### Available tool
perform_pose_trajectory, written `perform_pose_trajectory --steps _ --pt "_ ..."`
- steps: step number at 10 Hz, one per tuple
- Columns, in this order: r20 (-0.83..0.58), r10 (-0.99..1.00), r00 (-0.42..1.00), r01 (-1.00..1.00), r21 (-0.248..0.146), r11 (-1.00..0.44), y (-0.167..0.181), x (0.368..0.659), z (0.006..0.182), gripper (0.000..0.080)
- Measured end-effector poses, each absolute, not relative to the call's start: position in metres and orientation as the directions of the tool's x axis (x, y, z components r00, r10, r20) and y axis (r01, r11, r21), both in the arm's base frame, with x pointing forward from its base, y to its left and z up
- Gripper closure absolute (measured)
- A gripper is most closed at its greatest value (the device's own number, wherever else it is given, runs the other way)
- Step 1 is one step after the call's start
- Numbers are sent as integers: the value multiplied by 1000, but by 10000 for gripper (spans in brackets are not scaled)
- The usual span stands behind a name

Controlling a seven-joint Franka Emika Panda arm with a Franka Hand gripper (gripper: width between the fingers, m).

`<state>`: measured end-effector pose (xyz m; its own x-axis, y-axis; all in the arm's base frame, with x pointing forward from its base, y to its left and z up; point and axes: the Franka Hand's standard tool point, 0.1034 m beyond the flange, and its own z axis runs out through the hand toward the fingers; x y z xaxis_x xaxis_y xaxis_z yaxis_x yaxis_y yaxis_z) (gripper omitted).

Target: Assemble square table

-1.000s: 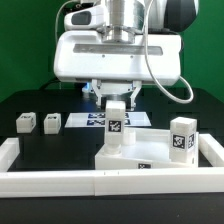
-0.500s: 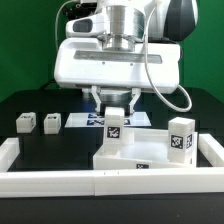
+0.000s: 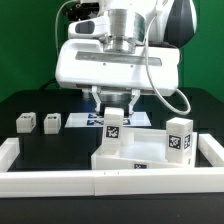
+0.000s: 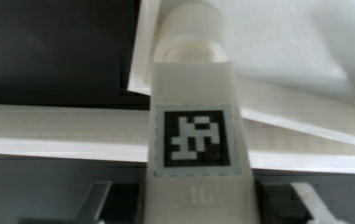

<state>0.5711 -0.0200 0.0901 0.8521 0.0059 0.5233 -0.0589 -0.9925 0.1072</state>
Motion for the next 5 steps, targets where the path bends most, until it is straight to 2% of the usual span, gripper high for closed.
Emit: perform_pose_trajectory --steps 1,3,4,5 --pt "523 6 852 -59 107 -993 -20 571 90 508" --pt "522 6 853 -59 107 -993 -20 571 90 263" --pt "522 6 853 -59 107 -993 -20 571 90 263" --pt "522 6 853 -59 107 -993 -20 571 90 170"
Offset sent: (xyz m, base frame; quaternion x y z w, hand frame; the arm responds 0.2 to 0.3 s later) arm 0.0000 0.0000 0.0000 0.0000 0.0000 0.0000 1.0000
